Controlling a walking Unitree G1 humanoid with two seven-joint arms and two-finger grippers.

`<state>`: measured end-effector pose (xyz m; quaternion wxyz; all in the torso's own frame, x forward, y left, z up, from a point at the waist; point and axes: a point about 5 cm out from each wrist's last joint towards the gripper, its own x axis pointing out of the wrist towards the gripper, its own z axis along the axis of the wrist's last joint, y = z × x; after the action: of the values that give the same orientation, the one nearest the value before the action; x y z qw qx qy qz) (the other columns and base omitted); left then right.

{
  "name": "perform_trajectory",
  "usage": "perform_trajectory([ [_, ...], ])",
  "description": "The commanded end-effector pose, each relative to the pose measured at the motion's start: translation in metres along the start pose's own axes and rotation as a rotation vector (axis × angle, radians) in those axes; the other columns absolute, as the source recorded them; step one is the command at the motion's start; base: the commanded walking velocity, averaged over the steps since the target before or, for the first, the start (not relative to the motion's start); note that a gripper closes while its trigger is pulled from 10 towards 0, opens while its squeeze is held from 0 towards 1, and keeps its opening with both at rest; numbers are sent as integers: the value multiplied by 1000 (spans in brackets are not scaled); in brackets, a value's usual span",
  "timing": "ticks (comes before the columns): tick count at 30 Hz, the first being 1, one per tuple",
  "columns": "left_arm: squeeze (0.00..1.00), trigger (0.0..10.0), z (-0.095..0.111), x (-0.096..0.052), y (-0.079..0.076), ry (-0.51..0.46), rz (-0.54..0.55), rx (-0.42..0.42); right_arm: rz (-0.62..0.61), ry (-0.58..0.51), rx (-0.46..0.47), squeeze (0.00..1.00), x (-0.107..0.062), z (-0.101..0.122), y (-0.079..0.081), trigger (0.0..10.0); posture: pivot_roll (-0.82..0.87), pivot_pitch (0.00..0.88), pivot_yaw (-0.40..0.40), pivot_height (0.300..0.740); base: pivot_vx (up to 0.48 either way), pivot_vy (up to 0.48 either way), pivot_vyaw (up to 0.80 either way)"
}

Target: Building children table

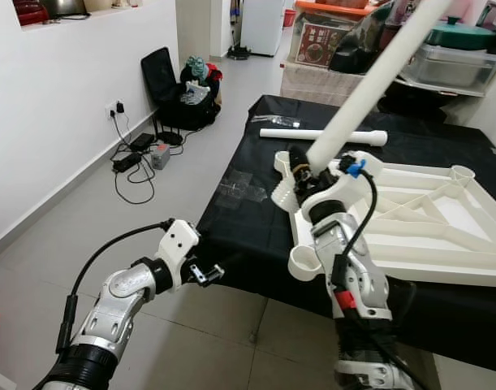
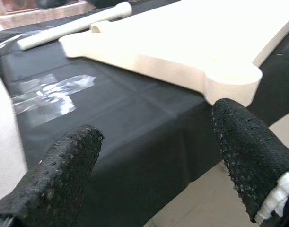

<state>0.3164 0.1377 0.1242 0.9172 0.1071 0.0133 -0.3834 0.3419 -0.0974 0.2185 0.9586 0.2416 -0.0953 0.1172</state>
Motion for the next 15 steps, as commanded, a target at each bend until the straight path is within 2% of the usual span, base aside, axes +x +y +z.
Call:
perform_trajectory([
  [1,0,10000,7,6,-3,-16,-36,12,48,37,-23,0,-3,-15,9,0,68,0,-92,740,0,0,0],
  [4,0,10000,12,13,-6,-33,-73,8,117,58,-60,0,-7,-24,18,0,71,0,-94,740,0,0,0],
  [10,0,10000,19,21,-11,-58,-105,13,160,76,-86,0,-8,-31,22,0,73,0,-85,740,0,0,0],
  [15,0,10000,31,31,-5,-94,-98,3,243,91,-106,0,-8,-33,30,0,59,0,-67,740,0,0,0],
])
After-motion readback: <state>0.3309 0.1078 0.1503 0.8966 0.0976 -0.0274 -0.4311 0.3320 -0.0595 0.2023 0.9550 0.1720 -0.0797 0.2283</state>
